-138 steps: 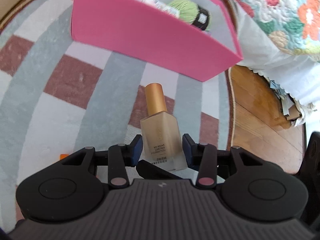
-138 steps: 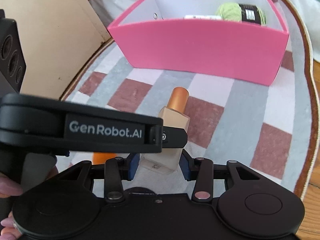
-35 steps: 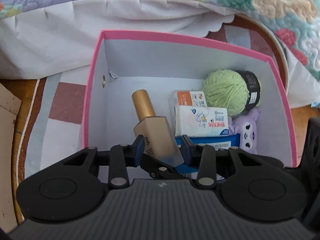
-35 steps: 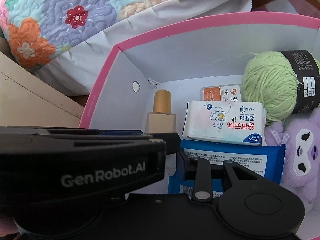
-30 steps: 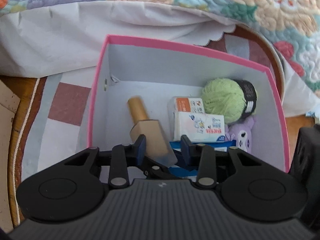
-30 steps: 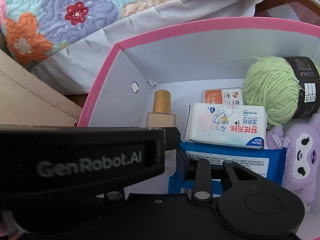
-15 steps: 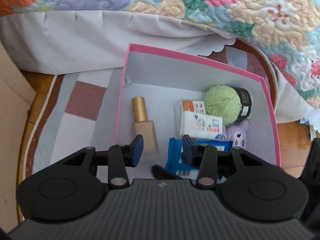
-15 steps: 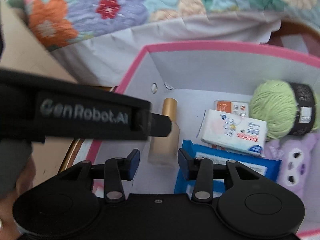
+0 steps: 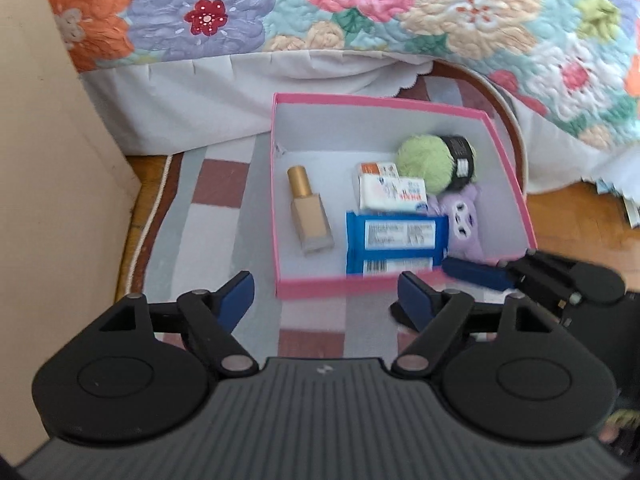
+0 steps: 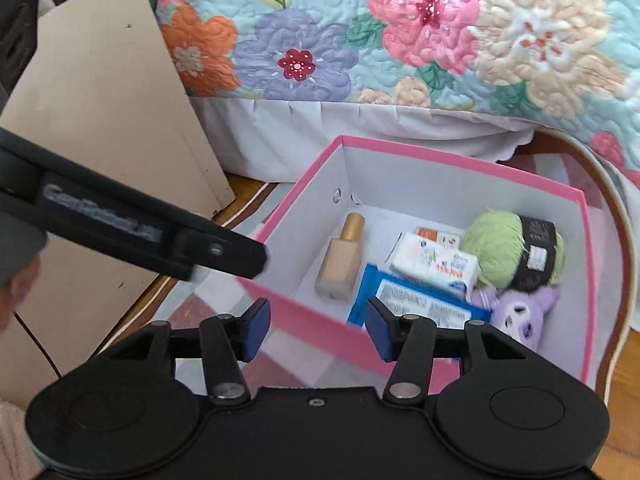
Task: Organize objects
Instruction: 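Withdraw the right tool toward the orange makeup sponge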
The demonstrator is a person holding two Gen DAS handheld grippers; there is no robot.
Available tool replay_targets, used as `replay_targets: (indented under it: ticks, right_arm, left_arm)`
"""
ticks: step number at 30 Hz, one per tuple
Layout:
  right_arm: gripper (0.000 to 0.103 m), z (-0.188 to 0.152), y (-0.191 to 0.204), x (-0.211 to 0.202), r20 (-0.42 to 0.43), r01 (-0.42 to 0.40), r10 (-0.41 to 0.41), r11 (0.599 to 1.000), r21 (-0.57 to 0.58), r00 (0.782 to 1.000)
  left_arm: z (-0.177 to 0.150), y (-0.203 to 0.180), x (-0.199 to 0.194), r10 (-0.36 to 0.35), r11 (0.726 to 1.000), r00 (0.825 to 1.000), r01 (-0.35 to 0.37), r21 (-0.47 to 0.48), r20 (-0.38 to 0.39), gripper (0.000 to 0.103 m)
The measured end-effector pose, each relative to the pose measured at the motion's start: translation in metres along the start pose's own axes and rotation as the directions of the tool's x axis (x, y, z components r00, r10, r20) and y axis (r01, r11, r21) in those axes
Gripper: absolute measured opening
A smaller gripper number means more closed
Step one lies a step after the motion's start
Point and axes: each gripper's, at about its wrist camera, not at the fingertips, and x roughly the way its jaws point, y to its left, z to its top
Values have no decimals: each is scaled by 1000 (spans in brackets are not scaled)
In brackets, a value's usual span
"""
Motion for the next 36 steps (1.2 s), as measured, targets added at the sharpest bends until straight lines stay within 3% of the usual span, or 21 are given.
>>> replay_targets:
  ticks: [4, 10, 17, 22, 28, 33, 36]
  right_arm:
    - [58, 3, 7, -33, 30, 5, -4, 999, -33, 1000]
    - [68, 11, 18, -80, 45, -7, 11, 997, -71, 999]
    - [76, 4, 36, -125, 36, -27, 32, 989, -145, 999]
    - [76, -2, 45, -148, -5, -44, 44, 983, -180, 999]
    - [81, -13, 54, -158, -84, -119, 104, 972, -203, 991]
    - [82, -30, 58, -146, -181, -150, 105, 955, -255, 978]
    - [83, -43, 58, -134, -227, -204, 138, 932, -300, 964]
  left_arm:
    - [-11, 0, -29, 5, 1000, 999, -5, 7, 32, 89]
    - [-23, 2, -61, 32, 999, 997, -33, 9, 71, 91]
    - [-49, -2, -88, 8, 998, 997, -13, 60, 81, 94]
    - [-62, -1, -96, 55, 995, 997, -60, 76, 63, 94]
    - [-83, -3, -109, 19, 994, 999, -24, 106, 41, 98]
    - [-105, -9, -106, -1, 988, 1000, -4, 156, 28, 102]
    - [-115, -8, -97, -25, 990, 1000, 22, 138, 17, 103]
